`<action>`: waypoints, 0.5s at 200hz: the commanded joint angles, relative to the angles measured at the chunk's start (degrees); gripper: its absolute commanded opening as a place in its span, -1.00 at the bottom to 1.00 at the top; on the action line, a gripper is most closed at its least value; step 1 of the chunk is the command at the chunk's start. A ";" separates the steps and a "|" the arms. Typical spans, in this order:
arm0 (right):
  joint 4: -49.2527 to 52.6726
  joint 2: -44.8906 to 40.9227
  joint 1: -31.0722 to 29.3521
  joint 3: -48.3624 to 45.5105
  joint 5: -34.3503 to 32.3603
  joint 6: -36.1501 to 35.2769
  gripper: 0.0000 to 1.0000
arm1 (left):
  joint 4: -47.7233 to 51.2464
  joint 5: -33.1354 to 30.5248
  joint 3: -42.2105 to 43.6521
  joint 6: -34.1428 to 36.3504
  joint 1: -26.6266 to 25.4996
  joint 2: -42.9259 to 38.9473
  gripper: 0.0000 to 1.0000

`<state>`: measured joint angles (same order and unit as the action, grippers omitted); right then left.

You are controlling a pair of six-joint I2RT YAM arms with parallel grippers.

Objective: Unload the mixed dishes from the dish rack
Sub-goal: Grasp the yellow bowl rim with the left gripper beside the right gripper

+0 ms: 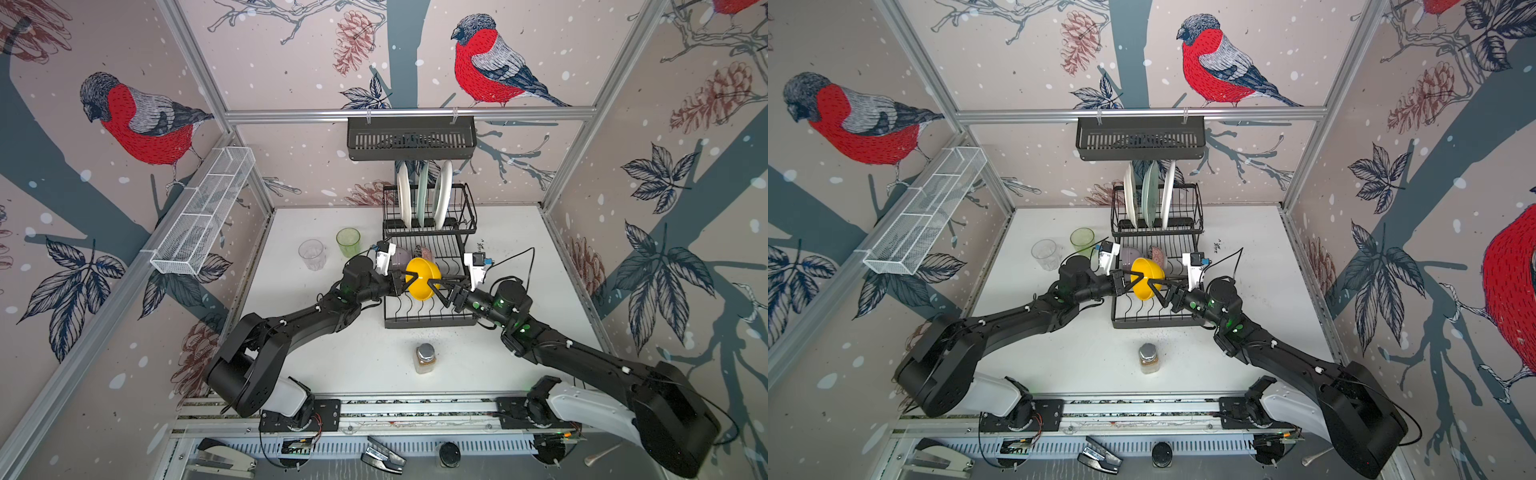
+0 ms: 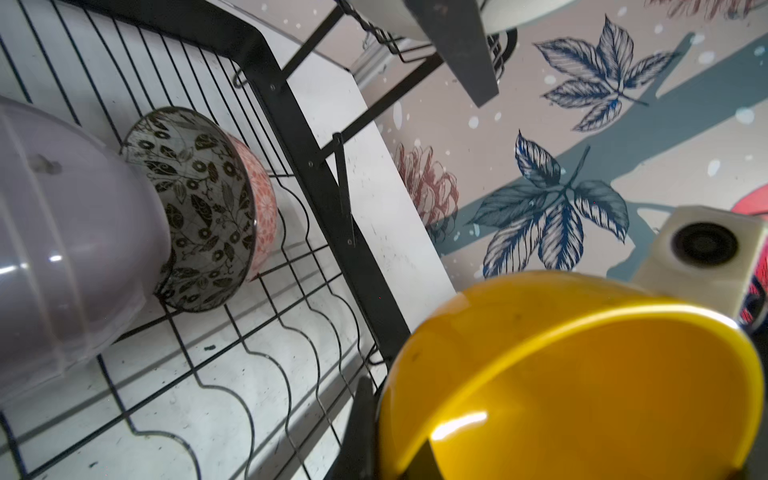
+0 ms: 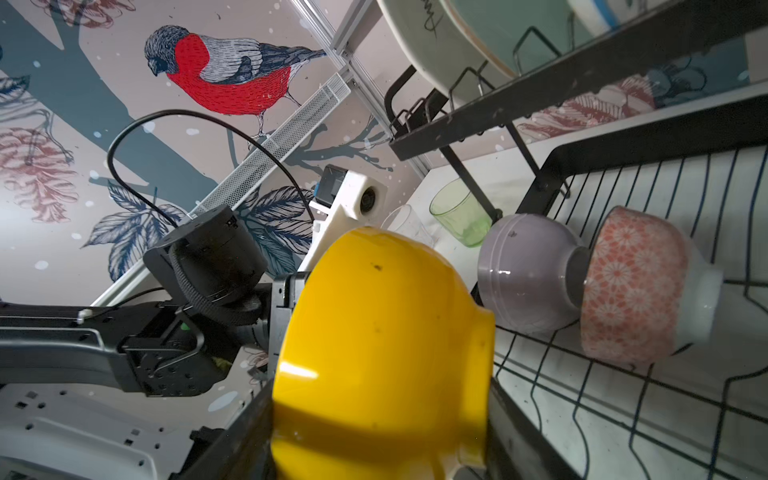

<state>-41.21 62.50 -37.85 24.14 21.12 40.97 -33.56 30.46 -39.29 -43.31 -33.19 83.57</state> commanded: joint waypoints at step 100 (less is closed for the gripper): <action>2.12 -1.82 -0.47 1.08 -0.10 -2.78 0.76 | -1.20 -3.53 2.10 -1.79 0.31 -4.00 -1.00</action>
<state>-40.23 61.78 -38.20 24.45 21.23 40.40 -33.10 28.01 -37.36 -44.97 -32.93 80.71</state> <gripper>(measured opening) 0.860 0.094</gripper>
